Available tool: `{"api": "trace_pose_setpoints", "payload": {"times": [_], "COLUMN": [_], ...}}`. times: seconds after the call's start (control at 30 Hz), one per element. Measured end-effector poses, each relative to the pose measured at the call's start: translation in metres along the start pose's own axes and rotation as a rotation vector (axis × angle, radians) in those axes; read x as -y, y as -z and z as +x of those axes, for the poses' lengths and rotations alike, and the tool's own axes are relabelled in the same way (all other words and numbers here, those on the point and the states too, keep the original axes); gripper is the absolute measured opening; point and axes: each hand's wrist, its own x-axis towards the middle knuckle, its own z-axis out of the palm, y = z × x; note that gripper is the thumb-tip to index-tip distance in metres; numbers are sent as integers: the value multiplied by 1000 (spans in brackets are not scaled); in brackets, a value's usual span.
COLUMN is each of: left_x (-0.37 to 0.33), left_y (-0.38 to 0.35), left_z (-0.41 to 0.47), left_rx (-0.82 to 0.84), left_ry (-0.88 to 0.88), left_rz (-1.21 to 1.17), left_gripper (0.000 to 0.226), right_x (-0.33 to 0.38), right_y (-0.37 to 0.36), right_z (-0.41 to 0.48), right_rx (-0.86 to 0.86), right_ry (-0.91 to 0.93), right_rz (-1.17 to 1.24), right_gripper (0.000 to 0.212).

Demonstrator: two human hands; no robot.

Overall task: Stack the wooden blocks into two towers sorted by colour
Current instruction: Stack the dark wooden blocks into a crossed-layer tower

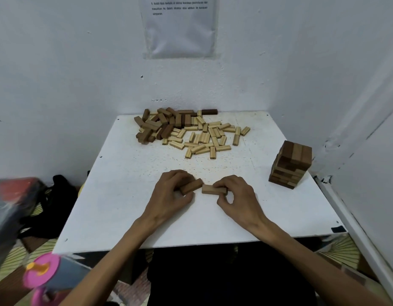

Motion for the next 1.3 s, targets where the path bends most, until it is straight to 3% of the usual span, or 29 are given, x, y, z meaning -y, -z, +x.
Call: {"api": "trace_pose_setpoints", "payload": {"times": [0.13, 0.2, 0.43, 0.6, 0.73, 0.97, 1.3], "left_x": [0, 3, 0, 1, -8, -14, -16], "left_y": [3, 5, 25, 30, 26, 23, 22], "left_z": [-12, -11, 15, 17, 16, 30, 40], "left_rx": [-40, -19, 209, 309, 380, 389, 442], "left_ry": [54, 75, 65, 27, 91, 74, 69], "left_rz": [168, 217, 68, 136, 322, 243, 172], "left_gripper": [54, 50, 48, 75, 94, 67, 62], "right_x": [0, 0, 5, 7, 6, 9, 10], "right_y": [2, 3, 3, 7, 17, 22, 23], "right_z": [2, 5, 15, 22, 39, 70, 84], "right_rx": [49, 68, 142, 206, 414, 601, 658], "right_ry": [29, 49, 112, 19, -53, -27, -49], "right_rz": [33, 41, 98, 33, -89, -160, -201], "right_gripper": [29, 30, 27, 52, 72, 79, 83]}}
